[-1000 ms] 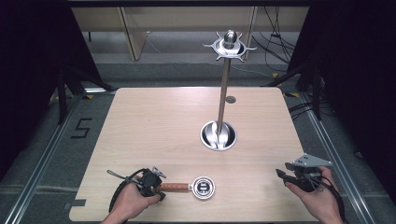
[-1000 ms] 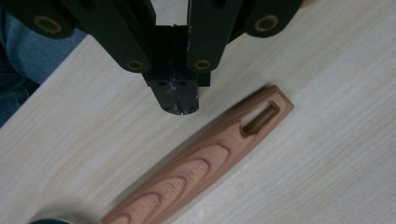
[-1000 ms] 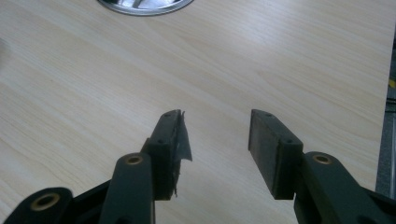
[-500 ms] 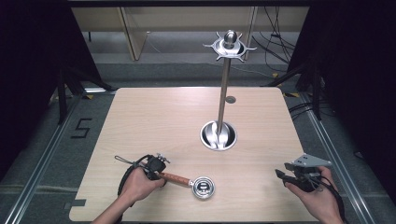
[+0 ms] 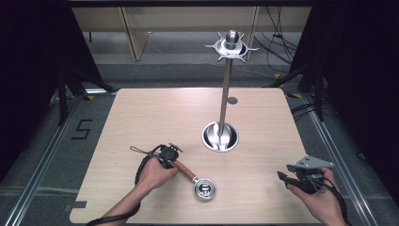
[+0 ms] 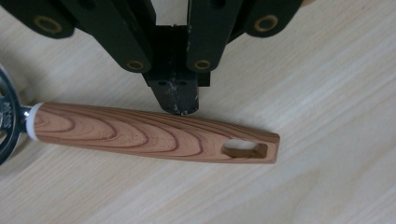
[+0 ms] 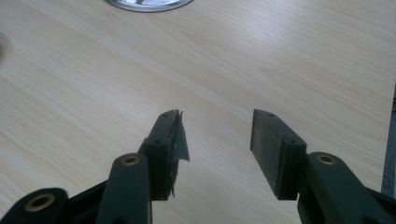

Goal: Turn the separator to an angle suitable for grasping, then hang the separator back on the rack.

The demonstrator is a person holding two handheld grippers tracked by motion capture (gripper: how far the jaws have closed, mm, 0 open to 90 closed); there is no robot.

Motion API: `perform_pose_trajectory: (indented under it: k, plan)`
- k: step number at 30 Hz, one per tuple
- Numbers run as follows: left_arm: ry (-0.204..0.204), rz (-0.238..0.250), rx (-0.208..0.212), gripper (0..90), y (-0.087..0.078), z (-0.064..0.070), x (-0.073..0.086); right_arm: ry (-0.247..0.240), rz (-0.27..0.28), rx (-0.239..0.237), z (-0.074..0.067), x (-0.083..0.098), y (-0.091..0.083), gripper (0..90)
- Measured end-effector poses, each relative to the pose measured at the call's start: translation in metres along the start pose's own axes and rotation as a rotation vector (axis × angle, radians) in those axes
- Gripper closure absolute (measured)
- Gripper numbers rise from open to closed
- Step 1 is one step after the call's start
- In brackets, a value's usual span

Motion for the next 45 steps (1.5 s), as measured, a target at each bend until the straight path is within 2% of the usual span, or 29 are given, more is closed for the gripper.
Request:
perform_pose_trajectory:
  k: [7,8,11,13,14,15,16,18,19,20,21,22,23,24,25,27,28,29,30,32,33,34,35,37,39,40,42,44,45]
  plan:
    - [-0.002,0.023,0.025,89.2,0.005,0.006,-0.015,0.025,-0.020,-0.013,-0.002,0.002,-0.001,52.7]
    - [0.000,0.028,0.018,89.2,0.005,0.007,-0.016,-0.010,-0.001,0.003,0.000,0.003,0.001,52.7]
    - [0.004,0.032,0.023,89.0,0.003,0.009,-0.016,-0.030,0.007,0.009,0.003,0.002,0.000,52.5]
    - [-0.002,0.046,0.025,86.2,-0.001,0.007,-0.013,0.022,-0.009,-0.012,0.000,0.002,-0.002,52.2]
    - [-0.002,0.046,0.025,83.9,-0.001,0.007,-0.013,0.007,-0.003,-0.007,0.000,0.003,-0.001,52.1]
    - [-0.016,0.050,0.020,81.1,-0.003,0.006,-0.011,-0.016,0.015,0.004,0.002,0.003,0.000,52.0]
    - [-0.018,0.048,0.017,77.7,-0.010,0.000,-0.005,-0.002,0.013,0.002,0.001,0.003,-0.001,51.9]
    - [-0.082,0.081,0.034,68.6,-0.016,-0.002,0.001,0.012,0.007,0.000,0.001,0.004,-0.001,51.7]
    - [-0.118,0.087,0.030,64.7,-0.019,-0.003,0.004,-0.002,-0.007,-0.002,0.002,0.004,-0.002,51.6]
    - [-0.129,0.101,0.015,60.3,-0.021,-0.005,0.006,-0.016,-0.008,0.005,0.004,0.004,-0.002,51.4]
    - [-0.191,0.105,0.038,55.1,-0.022,-0.002,0.007,-0.021,-0.009,0.007,0.004,0.004,-0.002,51.3]
    - [-0.245,0.107,0.054,51.1,-0.023,-0.001,0.007,0.005,-0.014,0.005,0.001,0.004,-0.002,51.2]
    - [-0.243,0.111,0.049,49.1,-0.024,-0.003,0.007,-0.011,0.004,0.010,0.002,0.003,-0.001,51.0]
    - [-0.271,0.122,0.048,46.7,-0.024,-0.003,0.006,-0.004,-0.002,0.009,0.001,0.003,-0.002,50.9]
    - [-0.276,0.124,0.050,44.5,-0.025,-0.003,0.005,0.017,-0.018,-0.004,-0.001,0.003,-0.003,50.8]
    - [-0.288,0.127,0.045,41.4,-0.025,-0.002,0.003,-0.018,-0.007,0.005,0.001,0.002,-0.003,50.5]
    - [-0.289,0.124,0.041,39.8,-0.024,-0.001,0.001,0.013,-0.020,-0.005,-0.002,0.003,-0.004,50.4]
    - [-0.289,0.124,0.041,39.5,-0.024,-0.001,0.001,0.013,-0.020,-0.005,-0.002,0.003,-0.004,50.4]
    - [-0.284,0.116,0.037,38.7,-0.023,-0.001,-0.001,-0.012,-0.002,0.005,-0.001,0.003,-0.001,50.2]
    - [-0.296,0.101,0.053,38.5,-0.022,0.002,-0.004,-0.006,-0.006,0.002,-0.001,0.003,-0.001,50.1]
    - [-0.303,0.100,0.061,38.4,-0.021,0.004,-0.006,-0.026,-0.011,0.004,0.002,0.003,-0.001,50.1]
    - [-0.295,0.082,0.068,38.3,-0.021,0.004,-0.009,0.003,-0.017,-0.014,0.000,0.002,0.000,49.7]
    - [-0.295,0.082,0.068,38.0,-0.021,0.004,-0.009,0.003,-0.017,-0.014,0.000,0.002,0.000,49.7]
    - [-0.292,0.065,0.071,37.0,-0.017,0.007,-0.015,-0.044,0.006,0.006,0.004,0.001,0.000,49.7]
    - [-0.287,0.062,0.073,37.0,-0.016,0.007,-0.018,-0.019,0.014,0.007,0.002,0.001,0.000,49.6]
    - [-0.289,0.045,0.070,36.7,-0.016,0.008,-0.022,-0.050,0.008,0.011,0.004,0.001,-0.002,49.6]
    - [-0.311,0.024,0.047,35.6,-0.016,0.008,-0.025,-0.045,0.010,0.013,0.003,0.001,-0.002,49.6]
    - [-0.323,0.023,0.049,35.0,-0.015,0.009,-0.026,0.002,0.006,0.000,-0.001,0.001,-0.003,49.4]
    - [-0.350,0.017,0.043,34.6,-0.013,0.011,-0.028,-0.021,0.017,0.005,0.001,0.000,-0.002,49.4]
Point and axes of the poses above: each handheld gripper's, and its own axes: y roughly forward along the jaws, x roughly out of its underside, z roughly to its right, the point moved 3 cm from there along y, roughly forward along the jaws, and after that the axes turned 9 degrees about -z, right-handed, at the moved point
